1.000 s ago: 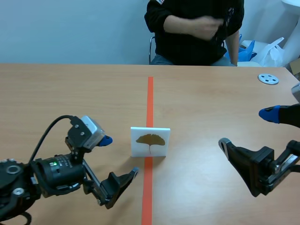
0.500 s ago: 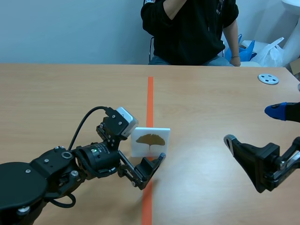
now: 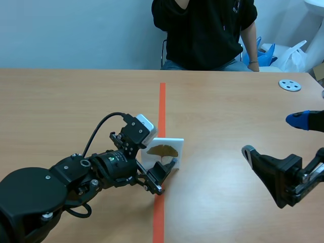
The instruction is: Sort the leaf by its shape. The table is split by an orange tape line. A compound leaf with several leaflets goes to the left side, a simple leaf with one blade goes to the right side. Return to the home posture when a red brick is placed on the table.
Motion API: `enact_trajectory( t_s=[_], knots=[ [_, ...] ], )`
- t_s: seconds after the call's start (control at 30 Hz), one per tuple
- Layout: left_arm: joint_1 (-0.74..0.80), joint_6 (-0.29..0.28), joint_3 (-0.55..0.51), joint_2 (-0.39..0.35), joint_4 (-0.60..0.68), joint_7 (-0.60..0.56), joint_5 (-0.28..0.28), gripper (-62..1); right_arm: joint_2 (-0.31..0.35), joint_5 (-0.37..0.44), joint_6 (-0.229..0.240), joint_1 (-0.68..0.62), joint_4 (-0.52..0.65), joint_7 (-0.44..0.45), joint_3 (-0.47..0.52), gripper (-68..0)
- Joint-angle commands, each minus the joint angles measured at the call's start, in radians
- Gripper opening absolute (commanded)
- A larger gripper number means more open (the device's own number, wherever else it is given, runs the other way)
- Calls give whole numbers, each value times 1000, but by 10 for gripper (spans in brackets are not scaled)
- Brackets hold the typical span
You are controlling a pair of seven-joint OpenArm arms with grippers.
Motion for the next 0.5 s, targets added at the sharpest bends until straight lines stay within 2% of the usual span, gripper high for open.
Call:
enact_trajectory(
  t_s=[0.0,0.1,0.2,0.47],
  knots=[
    [-14,-2,-2,-4,13,-17,-9,-165,0,11,0,1,14,8,10,4],
    [-11,-1,-2,-4,13,-18,-9,-238,0,11,0,1,14,8,10,4],
    [-11,-1,-2,-3,13,-17,-10,-357,0,11,0,1,14,8,10,4],
    [-11,-2,-2,-4,14,-17,-10,-525,0,11,0,1,14,8,10,4]
  ],
)
